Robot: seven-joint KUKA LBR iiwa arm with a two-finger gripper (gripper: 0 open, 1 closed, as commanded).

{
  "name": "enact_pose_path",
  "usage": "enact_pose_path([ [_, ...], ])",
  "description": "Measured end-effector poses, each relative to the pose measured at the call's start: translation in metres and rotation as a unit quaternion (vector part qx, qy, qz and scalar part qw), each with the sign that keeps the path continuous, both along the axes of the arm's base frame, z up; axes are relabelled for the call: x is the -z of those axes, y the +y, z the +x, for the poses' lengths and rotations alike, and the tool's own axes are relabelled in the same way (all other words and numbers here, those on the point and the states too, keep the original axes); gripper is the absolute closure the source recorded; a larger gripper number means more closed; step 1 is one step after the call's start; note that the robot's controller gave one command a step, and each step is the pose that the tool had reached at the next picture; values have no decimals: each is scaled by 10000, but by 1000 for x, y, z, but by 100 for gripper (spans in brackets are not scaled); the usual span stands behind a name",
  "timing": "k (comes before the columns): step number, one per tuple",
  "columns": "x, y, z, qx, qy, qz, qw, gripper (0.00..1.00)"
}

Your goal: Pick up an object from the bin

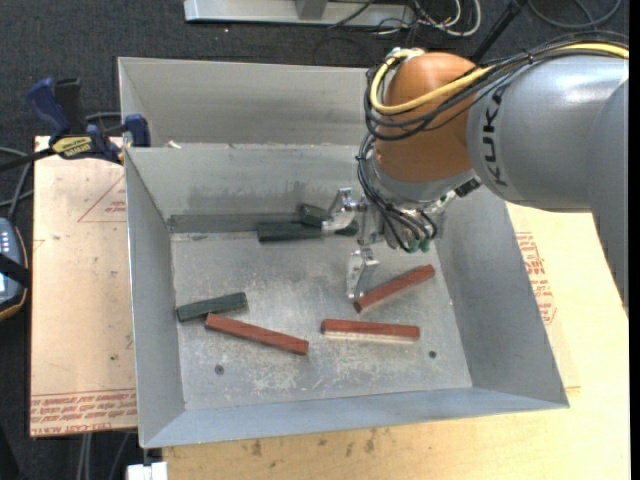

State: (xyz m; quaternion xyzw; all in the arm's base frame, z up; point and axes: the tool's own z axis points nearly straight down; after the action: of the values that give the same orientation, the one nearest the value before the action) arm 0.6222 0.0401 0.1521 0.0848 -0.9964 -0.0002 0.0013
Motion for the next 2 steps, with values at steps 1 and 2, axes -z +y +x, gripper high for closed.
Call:
enact_pose_path([
  [1,19,-42,-13,-384,-62,13,9992,0],
  [2,73,-98,-31,-636,-123,-4,9979,100],
])
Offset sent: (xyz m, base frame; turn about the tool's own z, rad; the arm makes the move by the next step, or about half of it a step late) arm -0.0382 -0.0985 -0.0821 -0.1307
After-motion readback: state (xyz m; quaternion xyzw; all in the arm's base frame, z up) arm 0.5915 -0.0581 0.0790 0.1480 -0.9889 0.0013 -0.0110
